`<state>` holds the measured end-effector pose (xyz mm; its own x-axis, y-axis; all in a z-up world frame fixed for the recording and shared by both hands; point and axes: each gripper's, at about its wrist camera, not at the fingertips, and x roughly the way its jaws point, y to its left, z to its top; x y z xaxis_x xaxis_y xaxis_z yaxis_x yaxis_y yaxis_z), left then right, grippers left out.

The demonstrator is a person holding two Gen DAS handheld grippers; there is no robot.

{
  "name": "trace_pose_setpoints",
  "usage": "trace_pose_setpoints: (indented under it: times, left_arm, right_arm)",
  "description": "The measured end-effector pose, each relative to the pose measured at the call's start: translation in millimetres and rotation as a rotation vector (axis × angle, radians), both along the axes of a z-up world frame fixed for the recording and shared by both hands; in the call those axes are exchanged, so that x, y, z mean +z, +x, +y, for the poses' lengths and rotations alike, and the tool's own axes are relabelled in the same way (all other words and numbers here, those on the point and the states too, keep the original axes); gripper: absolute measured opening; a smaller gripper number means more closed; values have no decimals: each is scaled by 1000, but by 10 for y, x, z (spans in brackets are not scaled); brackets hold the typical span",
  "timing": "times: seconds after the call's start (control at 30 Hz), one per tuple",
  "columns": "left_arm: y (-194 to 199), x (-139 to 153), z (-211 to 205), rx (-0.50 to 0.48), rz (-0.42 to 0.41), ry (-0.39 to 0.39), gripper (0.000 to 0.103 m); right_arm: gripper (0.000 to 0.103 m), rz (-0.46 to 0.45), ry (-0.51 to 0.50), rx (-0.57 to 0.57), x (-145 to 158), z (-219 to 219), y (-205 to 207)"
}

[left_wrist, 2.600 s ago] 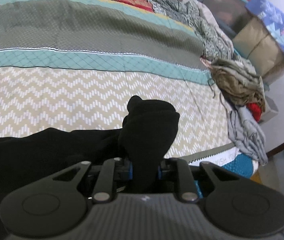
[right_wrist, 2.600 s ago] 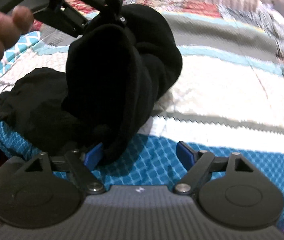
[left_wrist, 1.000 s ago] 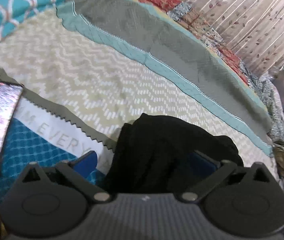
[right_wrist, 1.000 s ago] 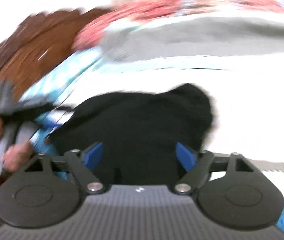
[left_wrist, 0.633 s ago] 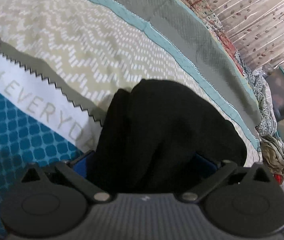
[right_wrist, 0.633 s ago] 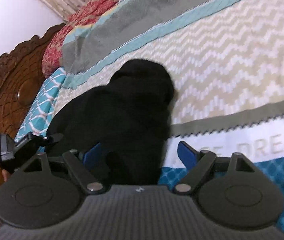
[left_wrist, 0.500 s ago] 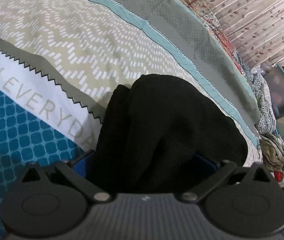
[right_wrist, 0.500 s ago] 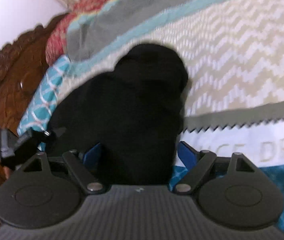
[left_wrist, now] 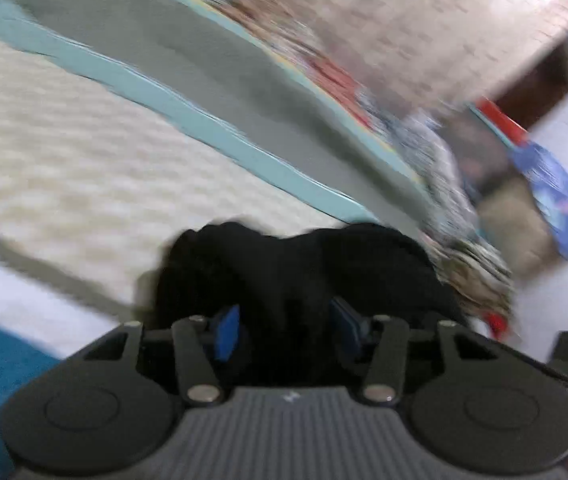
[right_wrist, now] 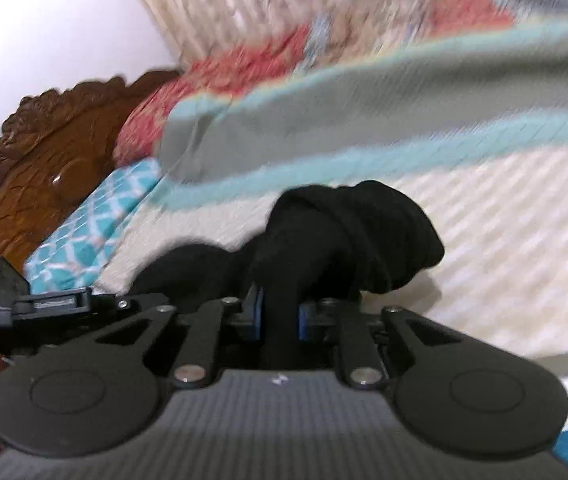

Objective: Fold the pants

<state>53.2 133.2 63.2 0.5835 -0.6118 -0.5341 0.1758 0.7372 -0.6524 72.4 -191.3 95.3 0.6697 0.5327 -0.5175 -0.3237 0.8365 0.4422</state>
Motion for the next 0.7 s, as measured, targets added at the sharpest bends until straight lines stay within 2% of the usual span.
trace_pose_setpoints:
  times: [0.03, 0.13, 0.2, 0.27, 0.3, 0.33, 0.37, 0.4, 0.43, 0.47, 0.5, 0.63, 0.7]
  left_arm:
    - [37, 3, -164, -26, 0, 20, 47]
    - [102, -30, -631, -75, -19, 162, 48]
    - [116, -50, -694, -80, -5, 180, 50]
    - [103, 0, -646, -46, -8, 218, 62]
    - [96, 31, -579, -7, -5, 270, 74]
    - [78, 51, -491, 35, -5, 322, 84]
    - [63, 60, -432, 74, -7, 380, 88]
    - [67, 54, -379, 107, -2, 442, 96]
    - [86, 29, -324, 124, 21, 476, 99]
    - [81, 17, -284, 118, 43, 469, 100]
    - [100, -22, -229, 101, 70, 434, 101]
    - [268, -191, -130, 34, 143, 249, 103]
    - [379, -367, -200, 10, 180, 238, 103]
  right_arm:
    - [14, 4, -12, -32, -31, -137, -16]
    - [13, 88, -14, -128, -271, -587, -106]
    - [13, 156, -58, -187, -492, -763, -159]
    - [18, 206, -19, -209, -649, -917, -196]
    - [21, 217, 37, -218, -697, -1002, -217]
    - [35, 222, 76, -225, -706, -1028, -230]
    - [59, 218, 116, -234, -708, -1062, -235]
    - [70, 201, 156, -245, -703, -1105, -242]
    - [84, 184, 182, -248, -673, -1103, -241]
    - [89, 172, 202, -242, -670, -1105, -227]
    - [89, 173, 219, -227, -681, -1103, -202]
    - [90, 225, 238, -197, -737, -1014, -163]
    - [90, 242, 239, -188, -765, -1000, -144]
